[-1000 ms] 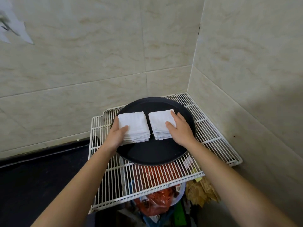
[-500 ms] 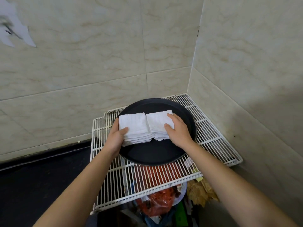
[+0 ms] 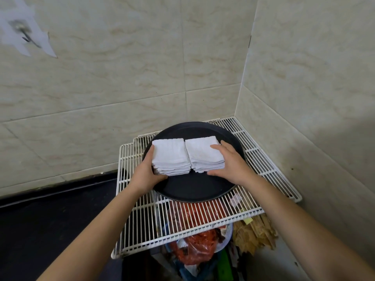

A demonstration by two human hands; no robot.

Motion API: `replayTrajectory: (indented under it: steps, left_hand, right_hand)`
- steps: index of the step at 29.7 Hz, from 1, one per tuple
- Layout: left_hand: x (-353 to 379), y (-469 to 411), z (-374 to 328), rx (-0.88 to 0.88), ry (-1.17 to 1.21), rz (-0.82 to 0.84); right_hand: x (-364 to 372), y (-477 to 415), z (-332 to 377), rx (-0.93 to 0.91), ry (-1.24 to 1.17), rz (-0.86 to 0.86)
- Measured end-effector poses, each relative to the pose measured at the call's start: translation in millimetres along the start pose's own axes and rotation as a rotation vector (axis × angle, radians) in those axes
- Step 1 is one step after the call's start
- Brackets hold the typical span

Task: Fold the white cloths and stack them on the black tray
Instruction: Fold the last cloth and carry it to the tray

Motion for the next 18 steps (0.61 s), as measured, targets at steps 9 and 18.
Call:
replayTrajectory:
  steps: [9,18]
  left_hand:
    - [-10.0,33.8,-14.4,0.255,-0.12,-0.287]
    - [40.4,39.7,-22.9,0.511,-0.492,0.11]
  right_hand:
    - [-9.7,34.7,20.8,-0.23,0.01,-0.388]
    - [28.9,23.4,20.1,-0.23,0.238,0.06]
Point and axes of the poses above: each hand's wrist, its own y-axis away from the middle knuckle, its own x-axis out of the palm, z = x × y, the point moved 3 cm from there along -y, towards the middle knuckle, and after that the axes turned 2 degrees about z, right-handed, at the moved point
